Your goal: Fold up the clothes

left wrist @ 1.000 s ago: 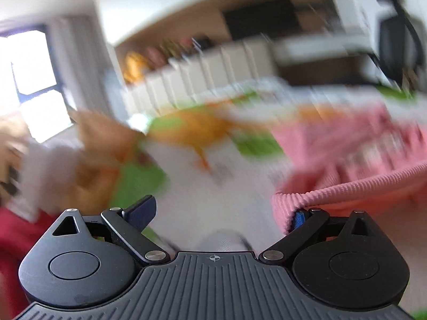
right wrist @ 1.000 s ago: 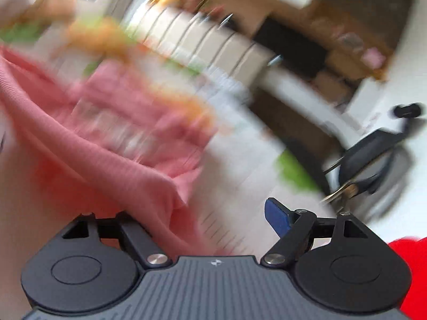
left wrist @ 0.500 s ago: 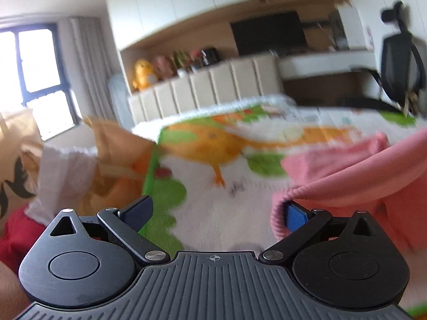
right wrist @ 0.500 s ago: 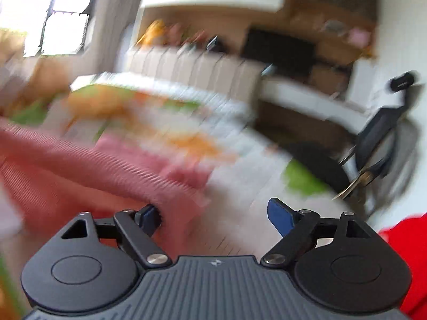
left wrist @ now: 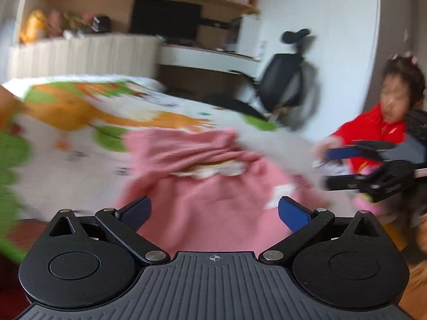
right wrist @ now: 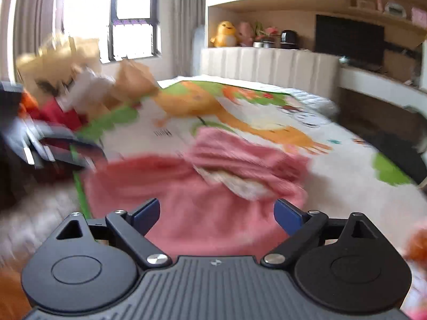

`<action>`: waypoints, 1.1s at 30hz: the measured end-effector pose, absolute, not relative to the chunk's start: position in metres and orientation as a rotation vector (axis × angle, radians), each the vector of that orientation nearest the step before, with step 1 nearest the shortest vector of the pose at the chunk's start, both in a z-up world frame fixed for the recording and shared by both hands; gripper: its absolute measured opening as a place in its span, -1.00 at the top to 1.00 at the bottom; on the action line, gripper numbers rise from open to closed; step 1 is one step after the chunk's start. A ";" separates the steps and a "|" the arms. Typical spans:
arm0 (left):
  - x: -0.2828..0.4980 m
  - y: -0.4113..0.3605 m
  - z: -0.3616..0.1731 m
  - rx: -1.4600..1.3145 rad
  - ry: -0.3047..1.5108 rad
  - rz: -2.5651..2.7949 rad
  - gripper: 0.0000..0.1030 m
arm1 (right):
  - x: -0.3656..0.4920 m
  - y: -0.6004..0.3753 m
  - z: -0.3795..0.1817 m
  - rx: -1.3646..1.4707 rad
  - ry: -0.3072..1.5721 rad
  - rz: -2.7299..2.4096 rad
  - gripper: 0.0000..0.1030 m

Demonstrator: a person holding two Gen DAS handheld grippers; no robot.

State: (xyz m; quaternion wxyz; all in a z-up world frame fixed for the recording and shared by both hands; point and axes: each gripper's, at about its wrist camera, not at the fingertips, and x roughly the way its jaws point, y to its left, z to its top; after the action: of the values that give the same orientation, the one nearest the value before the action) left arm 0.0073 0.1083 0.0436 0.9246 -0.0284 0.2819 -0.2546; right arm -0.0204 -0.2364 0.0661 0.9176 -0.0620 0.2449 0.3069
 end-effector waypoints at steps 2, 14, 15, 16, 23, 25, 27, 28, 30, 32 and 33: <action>0.035 0.089 0.035 -0.057 0.633 -0.502 -1.00 | 0.006 -0.216 0.072 -0.136 0.501 0.608 -0.81; 0.180 0.111 0.054 -0.381 0.661 -0.305 -1.00 | 0.205 -0.178 0.076 -0.011 0.543 0.469 -0.71; 0.186 0.110 0.054 -0.385 0.657 -0.319 -1.00 | 0.221 -0.181 0.071 -0.004 0.561 0.465 -0.50; 0.194 0.109 0.051 -0.392 0.663 -0.330 -1.00 | 0.236 -0.184 0.067 0.004 0.580 0.461 -0.39; 0.254 0.102 -0.010 -0.332 0.874 -0.210 -1.00 | 0.286 -0.192 -0.009 -0.173 0.800 0.393 -0.11; 0.257 0.110 -0.023 -0.357 0.893 -0.189 -1.00 | 0.288 -0.197 -0.020 -0.201 0.824 0.386 -0.17; 0.254 0.114 -0.023 -0.363 0.877 -0.195 -1.00 | 0.288 -0.198 -0.007 -0.172 0.784 0.405 -0.17; 0.253 0.114 -0.022 -0.359 0.869 -0.195 -1.00 | 0.289 -0.195 -0.001 -0.156 0.759 0.424 -0.17; 0.252 0.113 -0.019 -0.339 0.860 -0.177 -1.00 | 0.296 -0.181 0.007 -0.137 0.741 0.467 -0.18; 0.248 0.113 -0.016 -0.326 0.853 -0.170 -1.00 | 0.308 -0.160 0.002 -0.153 0.764 0.507 -0.18; 0.242 0.113 -0.014 -0.324 0.847 -0.172 -1.00 | 0.315 -0.149 -0.005 -0.168 0.790 0.520 -0.17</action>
State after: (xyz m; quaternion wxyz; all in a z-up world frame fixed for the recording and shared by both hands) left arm 0.2419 0.1133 -0.0137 0.8953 -0.1565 0.4088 -0.0832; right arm 0.3150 -0.1493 -0.0048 0.8868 -0.0806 0.3801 0.2502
